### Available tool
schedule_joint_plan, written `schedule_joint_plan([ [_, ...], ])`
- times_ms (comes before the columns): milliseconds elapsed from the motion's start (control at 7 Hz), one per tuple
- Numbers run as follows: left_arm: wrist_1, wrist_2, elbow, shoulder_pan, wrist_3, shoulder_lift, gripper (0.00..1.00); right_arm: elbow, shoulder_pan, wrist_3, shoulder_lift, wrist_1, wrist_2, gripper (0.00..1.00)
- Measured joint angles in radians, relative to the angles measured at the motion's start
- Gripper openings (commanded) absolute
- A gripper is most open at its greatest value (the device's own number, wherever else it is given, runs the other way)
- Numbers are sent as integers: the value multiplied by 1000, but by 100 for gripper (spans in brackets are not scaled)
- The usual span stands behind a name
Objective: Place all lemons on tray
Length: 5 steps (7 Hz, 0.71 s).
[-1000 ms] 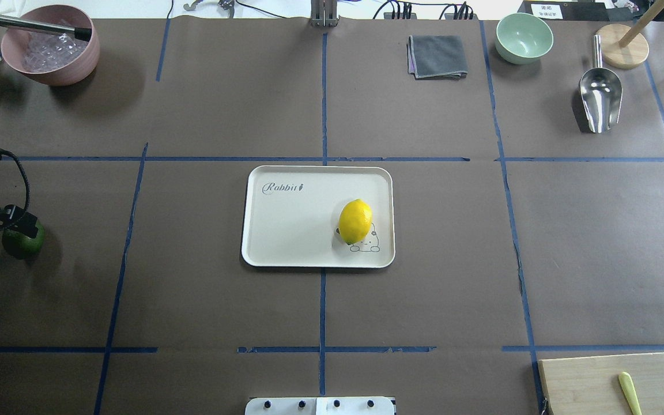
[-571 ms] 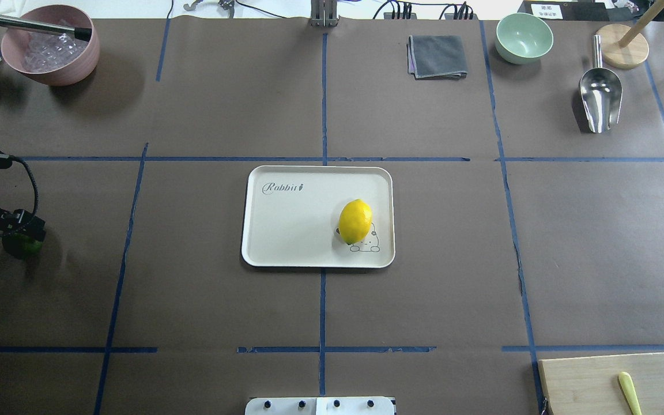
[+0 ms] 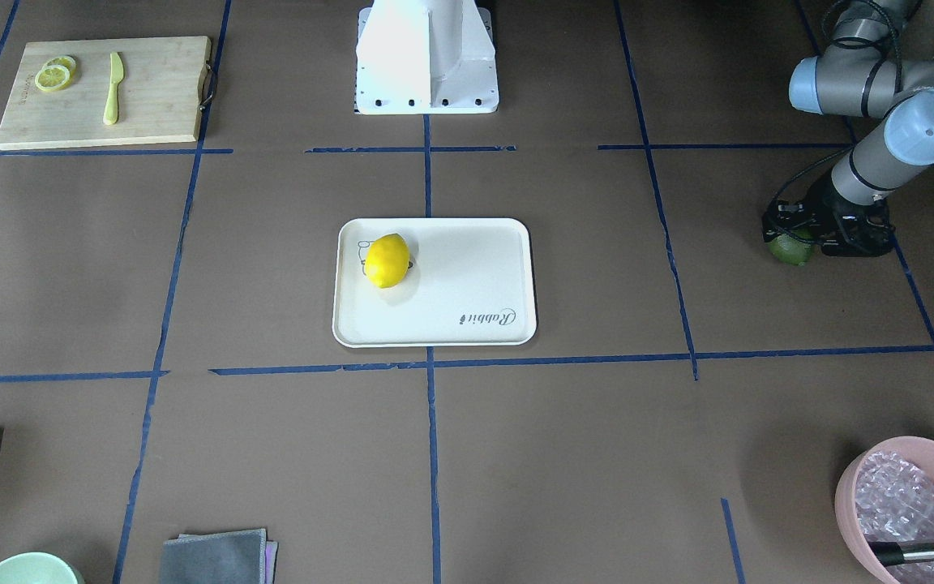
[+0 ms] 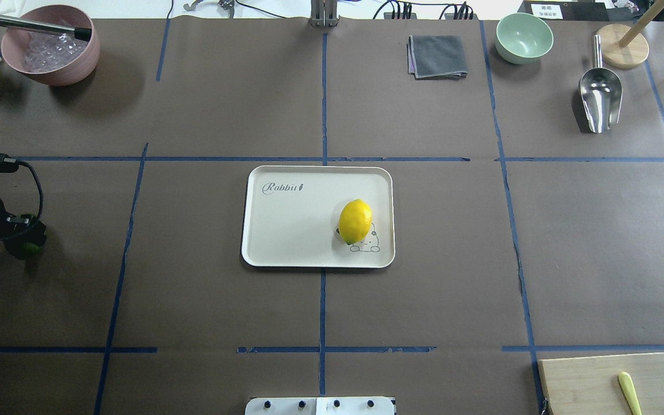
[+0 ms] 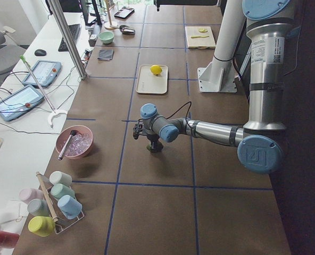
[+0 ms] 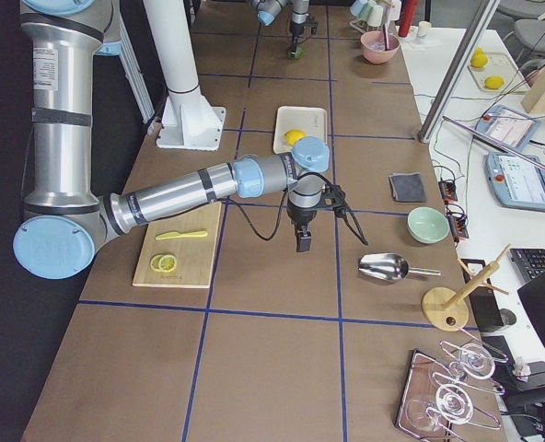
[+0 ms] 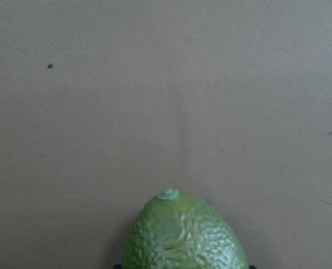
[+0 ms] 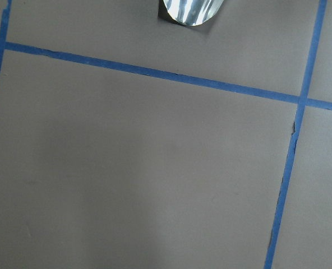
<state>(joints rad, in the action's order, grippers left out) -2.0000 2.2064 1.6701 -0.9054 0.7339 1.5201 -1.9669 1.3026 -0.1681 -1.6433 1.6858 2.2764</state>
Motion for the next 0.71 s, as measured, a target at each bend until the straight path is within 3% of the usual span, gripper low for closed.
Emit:
schedule_joint_plan([
  [429, 40, 102, 126, 0, 108, 56, 0, 2, 41, 60, -17, 18, 2, 100],
  [714, 61, 102, 159, 88, 343, 232, 0, 5, 81, 136, -21, 62, 1, 100],
])
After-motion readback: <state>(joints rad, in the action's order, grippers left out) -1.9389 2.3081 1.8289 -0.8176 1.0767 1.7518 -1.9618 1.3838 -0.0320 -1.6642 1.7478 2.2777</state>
